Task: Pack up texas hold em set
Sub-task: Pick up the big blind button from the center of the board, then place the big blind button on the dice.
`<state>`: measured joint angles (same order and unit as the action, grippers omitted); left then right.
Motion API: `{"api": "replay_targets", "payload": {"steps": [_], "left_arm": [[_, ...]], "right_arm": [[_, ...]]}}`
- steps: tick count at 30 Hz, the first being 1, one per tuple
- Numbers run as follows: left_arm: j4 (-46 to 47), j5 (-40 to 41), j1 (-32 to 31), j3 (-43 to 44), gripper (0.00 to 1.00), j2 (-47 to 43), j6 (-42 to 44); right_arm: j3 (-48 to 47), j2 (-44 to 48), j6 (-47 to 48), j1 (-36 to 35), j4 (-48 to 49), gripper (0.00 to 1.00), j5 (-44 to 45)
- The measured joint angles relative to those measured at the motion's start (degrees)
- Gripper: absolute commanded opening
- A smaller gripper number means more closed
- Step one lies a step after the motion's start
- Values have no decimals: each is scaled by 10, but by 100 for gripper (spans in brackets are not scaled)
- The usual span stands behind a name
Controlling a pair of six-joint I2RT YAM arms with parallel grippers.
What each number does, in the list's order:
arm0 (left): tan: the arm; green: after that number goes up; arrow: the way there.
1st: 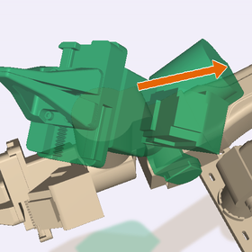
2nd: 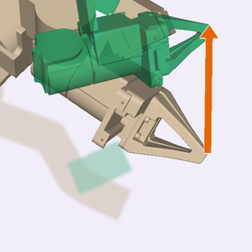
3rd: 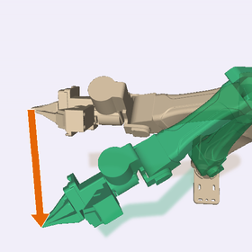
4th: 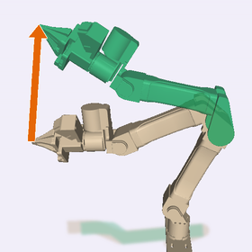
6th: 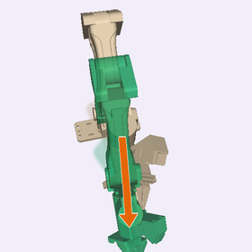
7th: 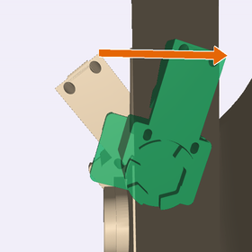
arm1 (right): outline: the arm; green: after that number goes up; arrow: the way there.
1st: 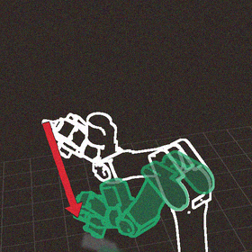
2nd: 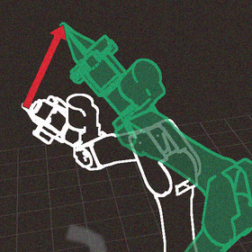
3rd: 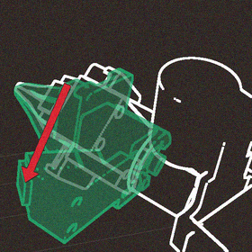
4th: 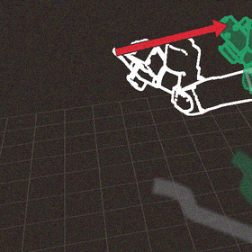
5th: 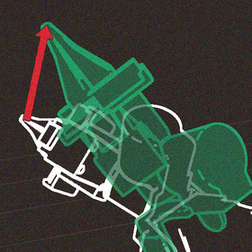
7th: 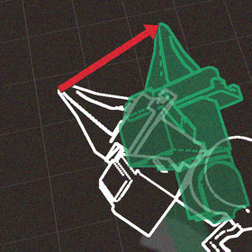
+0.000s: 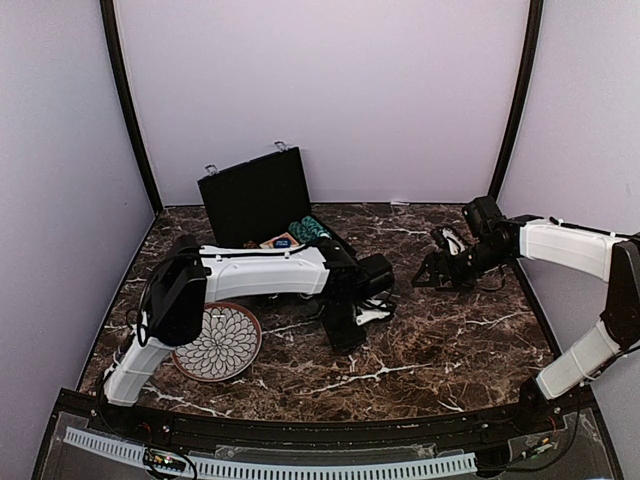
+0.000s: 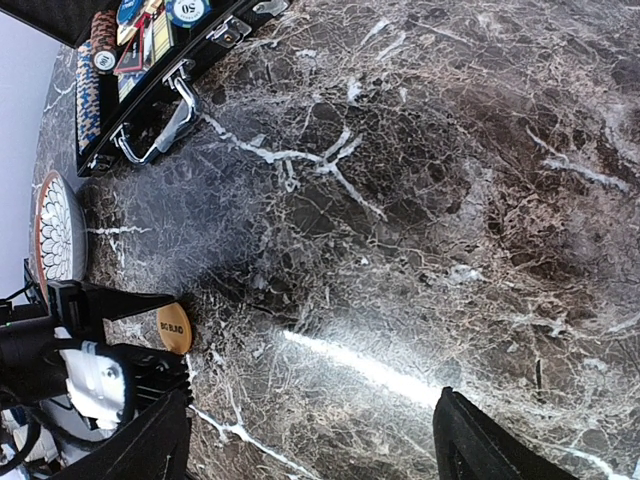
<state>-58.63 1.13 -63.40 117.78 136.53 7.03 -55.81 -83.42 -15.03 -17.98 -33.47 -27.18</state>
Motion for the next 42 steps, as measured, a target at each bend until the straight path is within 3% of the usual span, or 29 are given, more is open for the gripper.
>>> {"api": "replay_targets", "payload": {"steps": [13,26,36,42], "left_arm": [[23,-1,28,-44,49,-60,0],[68,26,180,-71,48,-131,0],[127,33,273,-66,49,-126,3],[148,43,300,1,53,-73,14]], "right_arm": [[-9,-4,4,0,-9,85,3],[-27,-7,10,0,-25,85,5],[-52,-19,10,0,-35,85,4],[-57,-19,10,0,-42,85,3]]}}
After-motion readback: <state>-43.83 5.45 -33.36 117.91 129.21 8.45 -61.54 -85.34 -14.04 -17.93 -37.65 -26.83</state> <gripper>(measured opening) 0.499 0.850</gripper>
